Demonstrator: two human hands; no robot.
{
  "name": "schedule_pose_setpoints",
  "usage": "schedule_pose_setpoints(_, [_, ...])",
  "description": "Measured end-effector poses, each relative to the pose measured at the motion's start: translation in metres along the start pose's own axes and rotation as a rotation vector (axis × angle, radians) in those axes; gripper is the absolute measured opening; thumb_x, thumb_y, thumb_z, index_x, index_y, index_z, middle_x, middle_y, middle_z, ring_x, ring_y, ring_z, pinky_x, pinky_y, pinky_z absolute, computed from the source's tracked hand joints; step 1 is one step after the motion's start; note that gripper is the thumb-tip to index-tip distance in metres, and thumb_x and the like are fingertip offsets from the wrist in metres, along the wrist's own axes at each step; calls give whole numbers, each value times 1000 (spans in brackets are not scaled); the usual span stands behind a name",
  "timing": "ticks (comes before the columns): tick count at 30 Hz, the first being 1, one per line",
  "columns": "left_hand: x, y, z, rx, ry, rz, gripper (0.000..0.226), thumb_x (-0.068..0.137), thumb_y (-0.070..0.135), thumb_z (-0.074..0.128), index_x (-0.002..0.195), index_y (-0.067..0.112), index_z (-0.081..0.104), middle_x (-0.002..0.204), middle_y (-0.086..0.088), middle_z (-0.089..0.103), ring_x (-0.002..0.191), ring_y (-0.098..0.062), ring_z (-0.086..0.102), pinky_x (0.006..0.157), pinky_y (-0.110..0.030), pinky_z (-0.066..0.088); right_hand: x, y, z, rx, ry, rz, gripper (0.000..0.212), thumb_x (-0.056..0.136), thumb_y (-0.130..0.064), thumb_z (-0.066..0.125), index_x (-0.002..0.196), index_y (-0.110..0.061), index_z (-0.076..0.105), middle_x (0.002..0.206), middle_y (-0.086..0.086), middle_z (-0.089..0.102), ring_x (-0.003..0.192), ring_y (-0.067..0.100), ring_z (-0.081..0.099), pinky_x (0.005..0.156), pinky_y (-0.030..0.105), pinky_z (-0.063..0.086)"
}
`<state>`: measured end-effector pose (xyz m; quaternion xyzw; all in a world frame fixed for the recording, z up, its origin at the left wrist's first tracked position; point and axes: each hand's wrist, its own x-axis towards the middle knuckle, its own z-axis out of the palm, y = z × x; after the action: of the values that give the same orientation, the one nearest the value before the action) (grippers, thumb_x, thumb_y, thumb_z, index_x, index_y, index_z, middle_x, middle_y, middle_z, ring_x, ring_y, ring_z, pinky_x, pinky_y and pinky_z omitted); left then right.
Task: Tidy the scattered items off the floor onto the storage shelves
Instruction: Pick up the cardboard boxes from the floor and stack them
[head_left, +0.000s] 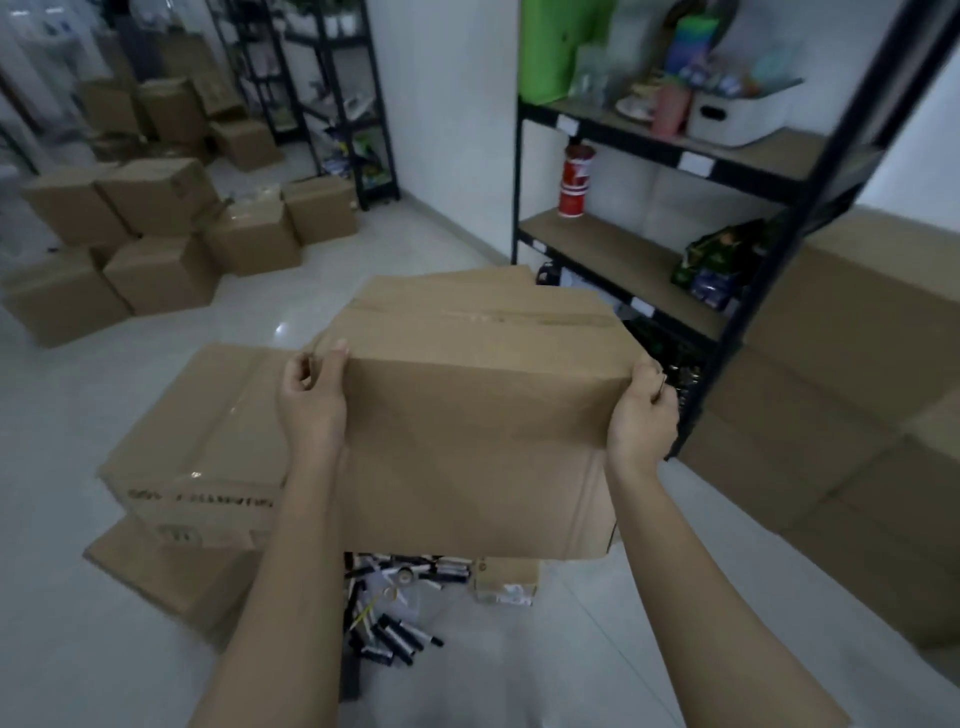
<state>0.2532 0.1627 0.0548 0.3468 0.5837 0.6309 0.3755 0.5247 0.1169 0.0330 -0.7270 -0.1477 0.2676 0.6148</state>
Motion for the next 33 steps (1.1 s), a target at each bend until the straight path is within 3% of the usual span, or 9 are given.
schedule_pose_setpoints(5, [-39,21,62,-58,-147,-23,24,85,31,71,105,19,65,106,1,68,97,-11,63,85,-27,48,23,-30,-70,40,141,-5,46,99,-48,38,126,-14,56,118,7,58,116,28,52,89,36,35])
schedule_pose_setpoints(11, [-103,30,159,-70,-334,-117,31,87,32,69,112,16,60,103,2,63,92,-15,59,77,-30,46,66,-48,-169,5,353,-15,46,102,-42,29,127,-12,54,126,15,59,115,33,53,97,44,39])
schedule_pose_setpoints(14, [-144,32,211,-74,-439,-131,13,89,32,67,97,26,59,99,2,64,86,-15,59,73,-31,47,89,-52,-224,16,447,-1,45,103,-41,29,129,-13,53,130,15,57,119,35,51,99,44,36])
schedule_pose_setpoints(17, [-189,34,267,-40,-536,-134,16,90,36,66,99,27,58,103,-1,64,89,-19,61,78,-37,50,117,-56,-285,25,526,6,49,103,-42,30,138,-14,49,139,14,53,127,35,47,104,43,34])
schedule_pose_setpoints(23, [-287,25,370,54,-703,-173,32,95,40,57,121,23,52,124,-4,58,109,-27,57,98,-48,48,176,-63,-409,28,652,-27,46,102,-42,31,128,-14,55,129,14,59,119,36,52,99,44,38])
schedule_pose_setpoints(27, [-353,13,424,77,-771,-241,22,99,36,53,116,25,48,124,-4,53,113,-27,52,100,-45,44,203,-67,-482,23,695,-81,43,103,-37,29,128,-13,54,123,12,61,114,33,54,94,41,38])
schedule_pose_setpoints(30, [-392,7,458,123,-813,-350,24,100,33,52,122,25,48,133,-2,49,121,-30,48,104,-53,40,227,-64,-529,25,705,-79,43,103,-38,31,128,-12,53,122,12,60,111,31,53,88,38,36])
schedule_pose_setpoints(33, [-421,0,487,186,-864,-428,18,100,32,52,117,29,48,127,-1,48,115,-30,47,100,-60,42,251,-57,-569,51,689,-30,44,101,-42,35,130,-13,51,126,12,57,112,30,51,90,39,37])
